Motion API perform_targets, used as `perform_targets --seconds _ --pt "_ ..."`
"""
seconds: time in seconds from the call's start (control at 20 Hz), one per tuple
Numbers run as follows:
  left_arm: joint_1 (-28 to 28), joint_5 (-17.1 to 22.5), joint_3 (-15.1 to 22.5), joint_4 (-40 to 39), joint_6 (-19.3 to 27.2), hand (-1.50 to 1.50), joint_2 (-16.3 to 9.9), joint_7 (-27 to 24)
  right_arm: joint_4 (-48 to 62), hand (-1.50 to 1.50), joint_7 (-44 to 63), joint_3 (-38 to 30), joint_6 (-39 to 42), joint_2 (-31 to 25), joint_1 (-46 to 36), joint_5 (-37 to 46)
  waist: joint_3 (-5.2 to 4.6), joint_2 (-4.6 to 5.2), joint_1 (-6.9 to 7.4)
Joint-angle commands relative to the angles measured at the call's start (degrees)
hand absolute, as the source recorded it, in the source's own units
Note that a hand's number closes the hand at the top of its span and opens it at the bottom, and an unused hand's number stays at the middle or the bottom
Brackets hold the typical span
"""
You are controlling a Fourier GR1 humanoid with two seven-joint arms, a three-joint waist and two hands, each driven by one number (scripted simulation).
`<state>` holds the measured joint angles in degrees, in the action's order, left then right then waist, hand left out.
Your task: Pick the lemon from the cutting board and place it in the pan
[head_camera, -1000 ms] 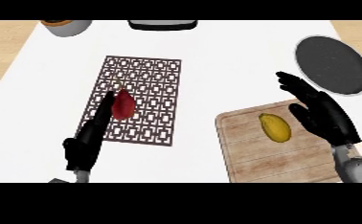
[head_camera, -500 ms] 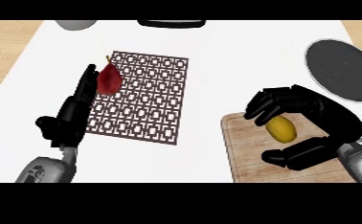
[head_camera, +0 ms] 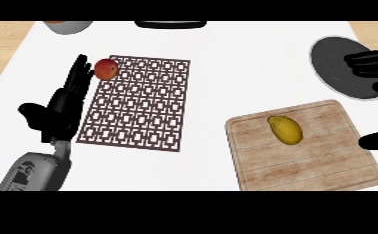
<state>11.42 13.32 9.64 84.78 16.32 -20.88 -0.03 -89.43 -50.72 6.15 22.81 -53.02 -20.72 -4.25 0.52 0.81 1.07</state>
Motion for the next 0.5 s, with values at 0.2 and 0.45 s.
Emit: perform_targets --seconds 0.2,0.45 --pt "3.7 0.3 -2.2 -2.3 -0.6 0.00 -1.3 2.4 7.2 -1.50 -22.4 -3.1 4.0 -13.7 0.1 8.8 -0.34 -0.24 -0.70" --pt "2.8 0.3 -2.5 -1.7 -2.1 0.00 -2.0 2.6 6.6 -1.50 -23.0 -2.0 -3.2 -12.1 -1.4 10.8 -0.41 -0.48 0.20"
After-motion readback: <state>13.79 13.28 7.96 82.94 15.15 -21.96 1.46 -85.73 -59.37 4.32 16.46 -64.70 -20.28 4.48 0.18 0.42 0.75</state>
